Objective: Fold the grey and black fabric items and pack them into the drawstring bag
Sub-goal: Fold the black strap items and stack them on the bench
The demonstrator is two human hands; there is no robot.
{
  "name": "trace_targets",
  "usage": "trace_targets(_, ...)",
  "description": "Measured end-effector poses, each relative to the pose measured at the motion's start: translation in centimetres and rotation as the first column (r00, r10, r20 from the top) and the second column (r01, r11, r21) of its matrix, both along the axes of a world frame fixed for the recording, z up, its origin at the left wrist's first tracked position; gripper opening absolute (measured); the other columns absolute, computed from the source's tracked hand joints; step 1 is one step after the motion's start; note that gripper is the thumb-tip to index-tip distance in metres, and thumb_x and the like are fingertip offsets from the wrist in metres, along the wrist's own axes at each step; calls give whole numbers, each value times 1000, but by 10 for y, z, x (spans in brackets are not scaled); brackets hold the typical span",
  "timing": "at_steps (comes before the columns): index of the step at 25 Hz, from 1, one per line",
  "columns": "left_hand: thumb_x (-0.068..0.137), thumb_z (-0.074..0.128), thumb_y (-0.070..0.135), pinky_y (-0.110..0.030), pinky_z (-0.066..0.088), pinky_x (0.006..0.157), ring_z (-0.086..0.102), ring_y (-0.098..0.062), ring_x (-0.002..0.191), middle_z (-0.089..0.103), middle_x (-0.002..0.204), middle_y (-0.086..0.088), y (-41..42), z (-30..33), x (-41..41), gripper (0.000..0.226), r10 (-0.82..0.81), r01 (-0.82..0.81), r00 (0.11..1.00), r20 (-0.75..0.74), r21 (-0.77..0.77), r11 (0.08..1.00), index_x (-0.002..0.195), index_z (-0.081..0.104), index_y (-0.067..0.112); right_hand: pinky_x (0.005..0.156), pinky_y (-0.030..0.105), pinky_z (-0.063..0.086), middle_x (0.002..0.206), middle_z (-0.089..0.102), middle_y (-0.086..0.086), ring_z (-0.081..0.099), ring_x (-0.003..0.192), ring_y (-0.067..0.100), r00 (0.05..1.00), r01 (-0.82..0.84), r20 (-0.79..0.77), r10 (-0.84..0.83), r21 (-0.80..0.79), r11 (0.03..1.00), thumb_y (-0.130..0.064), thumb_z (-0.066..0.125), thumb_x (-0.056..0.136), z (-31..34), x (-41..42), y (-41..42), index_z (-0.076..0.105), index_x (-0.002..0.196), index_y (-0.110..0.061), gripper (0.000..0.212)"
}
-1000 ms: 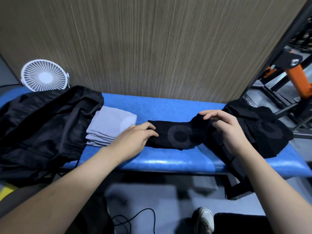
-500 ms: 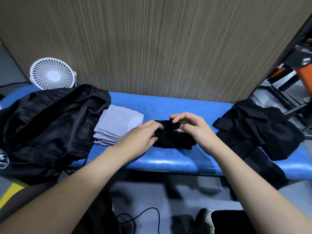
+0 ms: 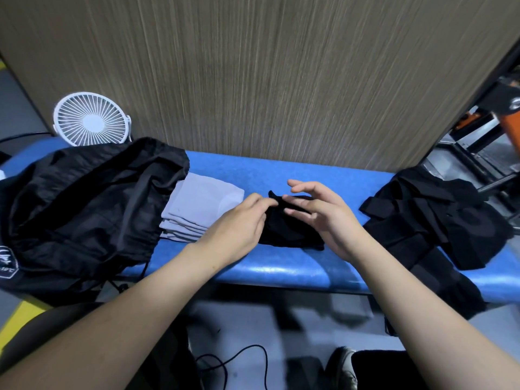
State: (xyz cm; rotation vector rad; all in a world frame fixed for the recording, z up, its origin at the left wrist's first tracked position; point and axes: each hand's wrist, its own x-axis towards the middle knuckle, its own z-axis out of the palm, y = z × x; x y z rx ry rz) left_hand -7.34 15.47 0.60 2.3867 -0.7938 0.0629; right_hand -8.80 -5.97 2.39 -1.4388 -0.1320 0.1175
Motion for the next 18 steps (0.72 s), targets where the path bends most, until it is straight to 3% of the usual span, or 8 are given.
trace_targets(2,105,39,27,-38,47,92,60,-23,102,46,130,6,-4,2,0,33,27,-27,999,-17,22,999,134,54,19,112,39,44,142,56,2,58,128,15,987,86,154,-37,-320,943,5,52,94,1,0,-16,62,107,-8,21)
trace_targets(4,104,42,38,-37,46,93,60,-22,104,38,139,8,-7,2,0,38,62,-57,996,-60,90,994,133,55,17,116,31,35,145,53,-3,49,134,7,962,144,269,52,-657,740,-5,60,94,-5,0,-32,64,117,-16,25)
trace_targets(6,101,50,41,-38,47,94,60,-23,107,29,147,8,-9,1,1,42,77,-63,994,-77,172,983,134,52,16,119,25,26,153,44,-6,37,143,6,967,101,216,134,-809,578,-15,66,96,-15,-2,-42,59,133,-21,38)
trace_targets(10,97,60,31,-40,42,104,44,-23,130,12,160,2,-12,-6,0,42,56,-55,998,-1,200,978,134,49,15,125,33,19,165,23,-9,16,153,8,974,-11,81,210,-916,402,-27,66,97,-31,-3,-45,42,151,-24,59)
trace_targets(12,95,62,26,-40,36,111,31,-22,140,21,160,-2,-13,-9,1,45,-10,-21,991,136,224,974,137,49,14,124,31,20,166,21,-10,17,152,6,976,-1,87,198,-913,407,-28,66,96,-28,-2,-47,40,152,-25,62)
trace_targets(15,97,56,17,-36,31,114,36,-21,143,40,155,-1,-14,-9,3,45,-64,-16,946,316,243,970,141,51,14,123,28,21,166,18,-11,19,152,5,978,11,93,187,-916,401,-24,62,99,-20,0,-54,37,154,-27,61)
trace_targets(18,106,40,29,-33,9,122,24,-16,150,25,163,2,-14,-8,6,50,-59,-30,971,232,363,931,153,34,17,122,26,18,167,14,-13,17,152,6,980,-51,17,200,-942,333,-25,61,100,-18,0,-60,30,157,-28,65)
